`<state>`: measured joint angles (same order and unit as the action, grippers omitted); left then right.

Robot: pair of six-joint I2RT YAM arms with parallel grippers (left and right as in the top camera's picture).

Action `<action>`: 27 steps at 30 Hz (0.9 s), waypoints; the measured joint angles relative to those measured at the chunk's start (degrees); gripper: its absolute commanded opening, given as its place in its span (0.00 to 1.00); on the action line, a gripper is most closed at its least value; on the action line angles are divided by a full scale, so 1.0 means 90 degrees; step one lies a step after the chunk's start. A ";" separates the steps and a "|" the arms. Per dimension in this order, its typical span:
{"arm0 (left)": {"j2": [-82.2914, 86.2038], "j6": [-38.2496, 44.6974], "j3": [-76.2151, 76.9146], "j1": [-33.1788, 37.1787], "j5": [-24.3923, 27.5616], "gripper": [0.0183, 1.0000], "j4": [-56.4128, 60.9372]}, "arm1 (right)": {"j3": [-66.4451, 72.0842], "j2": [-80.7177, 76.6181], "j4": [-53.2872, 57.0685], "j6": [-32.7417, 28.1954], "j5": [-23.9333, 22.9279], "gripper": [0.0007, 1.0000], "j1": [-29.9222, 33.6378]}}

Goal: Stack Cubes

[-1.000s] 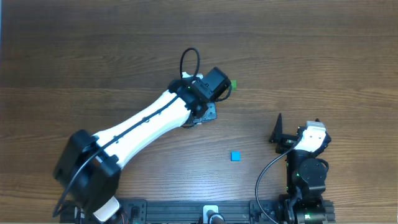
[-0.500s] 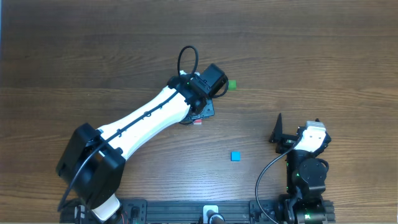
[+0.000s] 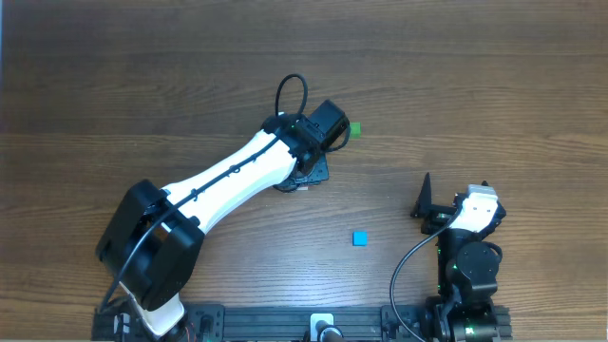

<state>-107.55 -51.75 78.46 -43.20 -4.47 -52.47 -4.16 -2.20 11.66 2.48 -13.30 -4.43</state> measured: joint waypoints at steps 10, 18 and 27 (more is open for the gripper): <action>0.0000 0.0017 0.0005 0.0000 0.0063 0.13 0.0000 | 0.0000 0.0000 0.0000 0.0002 0.0000 0.99 0.0000; 0.0000 0.0017 0.0005 0.0032 0.0075 0.13 0.0000 | 0.0000 0.0000 0.0000 0.0005 0.0000 0.99 0.0000; 0.0002 0.0039 0.0005 0.0036 0.0075 0.13 0.0000 | 0.0000 0.0000 0.0000 0.0000 0.0002 0.99 0.0000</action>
<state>-107.53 -51.40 78.50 -42.87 -3.79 -52.47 -4.16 -2.20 11.66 2.48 -13.28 -4.43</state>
